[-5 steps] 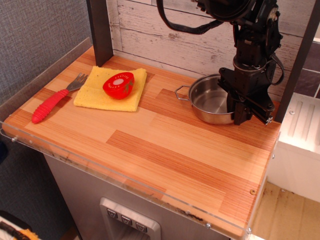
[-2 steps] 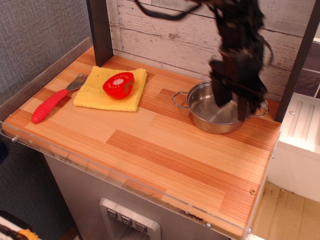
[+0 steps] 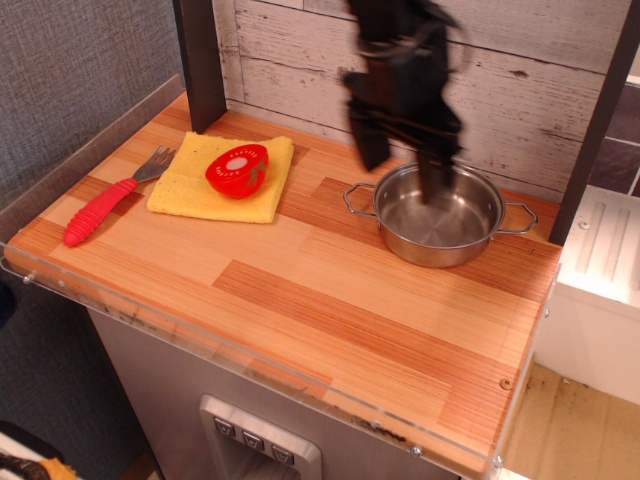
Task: Move bowl to upper right corner
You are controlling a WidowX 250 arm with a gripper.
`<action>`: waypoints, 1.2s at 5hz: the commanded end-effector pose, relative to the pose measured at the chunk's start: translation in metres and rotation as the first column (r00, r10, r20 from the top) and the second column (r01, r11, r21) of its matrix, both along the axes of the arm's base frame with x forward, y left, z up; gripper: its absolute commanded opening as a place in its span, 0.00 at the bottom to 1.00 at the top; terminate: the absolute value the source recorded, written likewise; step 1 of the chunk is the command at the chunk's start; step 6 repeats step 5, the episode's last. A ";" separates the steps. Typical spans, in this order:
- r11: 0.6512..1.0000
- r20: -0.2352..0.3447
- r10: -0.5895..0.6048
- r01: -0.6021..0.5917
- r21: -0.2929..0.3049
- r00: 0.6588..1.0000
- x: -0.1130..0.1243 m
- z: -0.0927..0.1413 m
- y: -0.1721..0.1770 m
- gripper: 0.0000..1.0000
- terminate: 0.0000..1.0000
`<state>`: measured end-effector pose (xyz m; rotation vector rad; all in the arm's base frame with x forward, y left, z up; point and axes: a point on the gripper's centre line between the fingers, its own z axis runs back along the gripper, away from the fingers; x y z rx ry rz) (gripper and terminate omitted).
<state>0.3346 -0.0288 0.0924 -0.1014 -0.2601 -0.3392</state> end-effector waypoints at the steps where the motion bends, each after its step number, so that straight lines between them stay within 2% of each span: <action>1: 0.982 -0.027 0.138 -0.133 0.131 0.990 -0.054 0.004 0.043 1.00 0.00; 2: 0.980 -0.029 0.153 -0.148 0.131 0.988 -0.067 0.006 0.052 1.00 0.00; 3: 0.983 -0.047 0.158 -0.152 0.106 0.986 -0.074 0.008 0.062 1.00 0.00; 4: 0.983 -0.047 0.158 -0.152 0.106 0.986 -0.074 0.008 0.062 1.00 0.00; 5: 0.983 -0.047 0.158 -0.152 0.106 0.986 -0.074 0.008 0.062 1.00 1.00; 6: 0.983 -0.047 0.158 -0.152 0.106 0.986 -0.074 0.008 0.062 1.00 1.00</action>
